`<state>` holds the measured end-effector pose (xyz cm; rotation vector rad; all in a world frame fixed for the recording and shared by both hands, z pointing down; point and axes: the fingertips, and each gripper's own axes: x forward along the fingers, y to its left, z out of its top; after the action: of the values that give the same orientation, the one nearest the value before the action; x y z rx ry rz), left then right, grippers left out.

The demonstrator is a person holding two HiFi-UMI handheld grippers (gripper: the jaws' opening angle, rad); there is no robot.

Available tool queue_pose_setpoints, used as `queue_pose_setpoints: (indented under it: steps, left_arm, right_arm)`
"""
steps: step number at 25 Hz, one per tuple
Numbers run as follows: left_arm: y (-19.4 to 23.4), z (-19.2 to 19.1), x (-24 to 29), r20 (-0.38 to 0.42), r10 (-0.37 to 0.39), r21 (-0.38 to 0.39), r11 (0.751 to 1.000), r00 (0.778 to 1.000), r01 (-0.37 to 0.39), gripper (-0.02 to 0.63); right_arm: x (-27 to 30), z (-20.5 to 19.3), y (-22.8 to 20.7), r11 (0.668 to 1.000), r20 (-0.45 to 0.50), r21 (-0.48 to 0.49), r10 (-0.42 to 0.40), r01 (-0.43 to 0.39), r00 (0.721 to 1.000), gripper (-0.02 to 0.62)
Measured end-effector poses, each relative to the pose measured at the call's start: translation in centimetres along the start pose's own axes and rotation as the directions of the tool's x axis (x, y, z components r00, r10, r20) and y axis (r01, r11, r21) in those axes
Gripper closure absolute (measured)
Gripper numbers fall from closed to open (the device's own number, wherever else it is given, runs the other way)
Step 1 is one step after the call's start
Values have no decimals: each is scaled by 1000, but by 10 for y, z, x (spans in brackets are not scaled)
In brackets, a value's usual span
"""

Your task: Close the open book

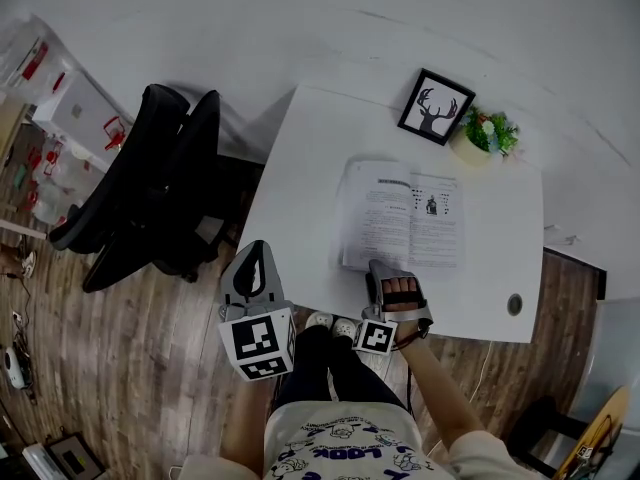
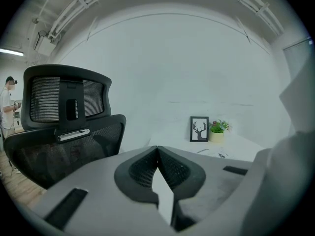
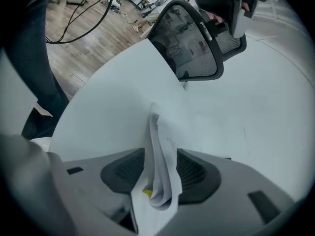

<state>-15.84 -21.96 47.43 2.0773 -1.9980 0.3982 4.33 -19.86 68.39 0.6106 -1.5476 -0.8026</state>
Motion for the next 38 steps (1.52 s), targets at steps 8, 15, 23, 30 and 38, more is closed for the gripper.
queue_pose_setpoints:
  steps: [8, 15, 23, 30, 38]
  left_arm:
    - [9, -2, -2, -6, 17, -2, 1000, 1000, -17, 582]
    - [14, -4, -2, -9, 29, -6, 1000, 1000, -29, 583]
    - [12, 1, 0, 3, 29, -15, 999, 1000, -29, 581]
    - [6, 7, 3, 12, 16, -12, 1000, 1000, -16, 583]
    - [-11, 20, 10, 34, -21, 0, 1000, 999, 21, 583]
  right_arm:
    - [10, 7, -10, 999, -2, -11, -43, 43, 999, 396]
    - [14, 10, -11, 999, 5, 23, -48, 48, 999, 398]
    - [9, 11, -10, 987, 45, 157, -23, 15, 999, 499]
    - [-2, 10, -23, 945, 81, 327, -13, -14, 997, 535]
    - [-15, 0, -45, 781, 141, 620, -15, -76, 990, 552]
